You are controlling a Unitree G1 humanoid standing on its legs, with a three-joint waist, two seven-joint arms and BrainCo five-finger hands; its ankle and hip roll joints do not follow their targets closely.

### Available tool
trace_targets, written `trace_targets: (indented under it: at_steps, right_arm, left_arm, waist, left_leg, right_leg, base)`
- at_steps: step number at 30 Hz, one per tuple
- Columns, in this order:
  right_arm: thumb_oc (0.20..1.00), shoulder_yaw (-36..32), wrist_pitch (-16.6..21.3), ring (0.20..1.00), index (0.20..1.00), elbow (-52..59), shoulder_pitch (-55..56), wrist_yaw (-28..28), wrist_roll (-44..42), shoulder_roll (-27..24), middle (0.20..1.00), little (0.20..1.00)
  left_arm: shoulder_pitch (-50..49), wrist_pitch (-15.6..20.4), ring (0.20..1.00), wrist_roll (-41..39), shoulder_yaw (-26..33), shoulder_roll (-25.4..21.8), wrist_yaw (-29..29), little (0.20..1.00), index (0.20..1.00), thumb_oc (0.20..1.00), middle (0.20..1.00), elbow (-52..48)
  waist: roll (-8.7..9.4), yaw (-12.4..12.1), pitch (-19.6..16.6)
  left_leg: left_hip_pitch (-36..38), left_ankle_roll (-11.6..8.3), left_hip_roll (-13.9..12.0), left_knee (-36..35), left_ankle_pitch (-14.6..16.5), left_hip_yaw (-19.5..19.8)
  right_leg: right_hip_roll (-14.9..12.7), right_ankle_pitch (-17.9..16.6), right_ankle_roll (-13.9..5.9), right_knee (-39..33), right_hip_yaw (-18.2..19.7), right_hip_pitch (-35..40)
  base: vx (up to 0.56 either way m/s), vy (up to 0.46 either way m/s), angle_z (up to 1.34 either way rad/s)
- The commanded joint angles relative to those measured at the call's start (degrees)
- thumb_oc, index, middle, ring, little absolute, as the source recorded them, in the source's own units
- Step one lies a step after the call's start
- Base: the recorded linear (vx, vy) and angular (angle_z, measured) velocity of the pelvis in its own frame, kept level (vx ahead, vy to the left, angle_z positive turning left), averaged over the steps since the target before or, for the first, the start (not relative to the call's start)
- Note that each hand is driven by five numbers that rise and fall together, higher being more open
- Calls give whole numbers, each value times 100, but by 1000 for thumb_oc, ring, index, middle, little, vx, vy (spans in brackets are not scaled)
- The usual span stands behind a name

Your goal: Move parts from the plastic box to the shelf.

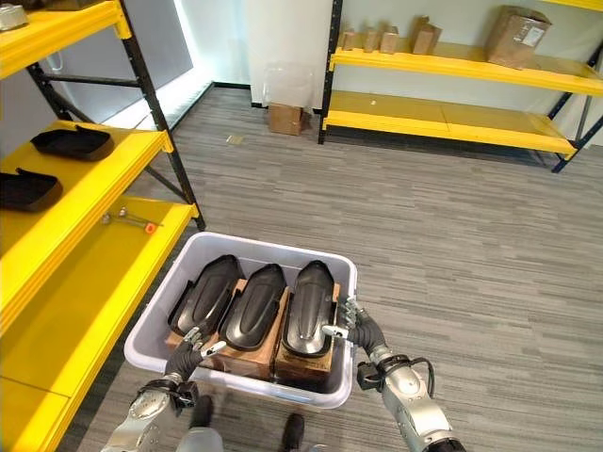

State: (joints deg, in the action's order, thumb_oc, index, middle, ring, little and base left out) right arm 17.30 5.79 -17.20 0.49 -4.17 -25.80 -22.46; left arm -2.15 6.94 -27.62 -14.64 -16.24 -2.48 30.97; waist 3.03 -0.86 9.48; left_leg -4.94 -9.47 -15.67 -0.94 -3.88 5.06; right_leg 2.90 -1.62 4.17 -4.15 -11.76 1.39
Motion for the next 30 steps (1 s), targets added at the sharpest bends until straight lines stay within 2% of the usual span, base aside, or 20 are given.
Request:
trace_targets:
  at_steps: [1, 8, 13, 19, 24, 27, 30]
  right_arm:
    - [1000, -78, 328, 1000, 1000, 456, 199, -15, -115, 24, 1000, 1000]
    - [1000, -75, 289, 1000, 1000, 536, 181, -88, -107, 179, 1000, 1000]
    - [1000, -179, 265, 1000, 1000, 590, 221, -38, -82, 214, 1000, 1000]
    - [1000, -281, 269, 1000, 1000, 627, 233, 0, -20, 207, 1000, 1000]
    - [1000, -434, 319, 1000, 1000, 726, 213, 25, 39, 161, 1000, 1000]
    - [1000, -591, 385, 1000, 1000, 730, -21, 186, 150, 85, 1000, 1000]
    - [1000, -639, 434, 1000, 1000, 622, -242, 380, 243, 75, 1000, 1000]
  left_arm:
    - [-69, 302, 1000, 63, -29, -166, 67, 1000, 1000, 1000, 1000, -363]
    - [-80, 320, 1000, 115, 80, -366, 69, 1000, 1000, 1000, 1000, -464]
    - [-85, 320, 1000, 85, 186, -381, 43, 1000, 1000, 1000, 1000, -538]
    - [-117, 332, 1000, 89, 288, -386, 33, 1000, 1000, 1000, 1000, -627]
    - [-112, 404, 1000, 232, 469, -543, 11, 1000, 1000, 1000, 1000, -1201]
    - [7, 541, 1000, 169, 587, -614, -52, 1000, 1000, 1000, 1000, -1804]
    - [227, 605, 1000, 283, 515, -674, -159, 1000, 1000, 1000, 1000, -1966]
  waist:
    - [-186, -110, -483]
    - [-134, -154, -514]
    - [-94, -117, -546]
    - [-61, -96, -591]
    - [-53, -75, -615]
    - [-84, -48, -471]
    - [-98, -33, -319]
  left_leg:
    - [548, 302, 516, -201, -87, -360]
    - [781, 597, 893, -125, 370, -870]
    - [893, 701, 997, -128, 511, -992]
    - [1012, 714, 1001, -196, 546, -1040]
    - [1069, 644, 942, -348, 487, -1048]
    - [883, 567, 876, -365, 411, -1034]
    - [647, 539, 862, -299, 369, -1010]
  right_leg:
    - [-1026, 209, -915, 150, 536, 350]
    - [-1474, -6, -1242, 333, 838, 176]
    - [-1604, -105, -1369, 399, 876, 131]
    - [-1620, -141, -1409, 378, 875, 158]
    - [-1600, -99, -1406, 267, 753, 209]
    - [-1579, -83, -1386, 200, 670, 78]
    - [-1587, -104, -1373, 197, 647, -78]
  base:
    - [166, 307, -53]
    - [67, 225, -22]
    - [48, 109, -16]
    - [47, 30, -3]
    - [56, -12, -1]
    - [3, -27, 0]
    - [-113, -15, 0]
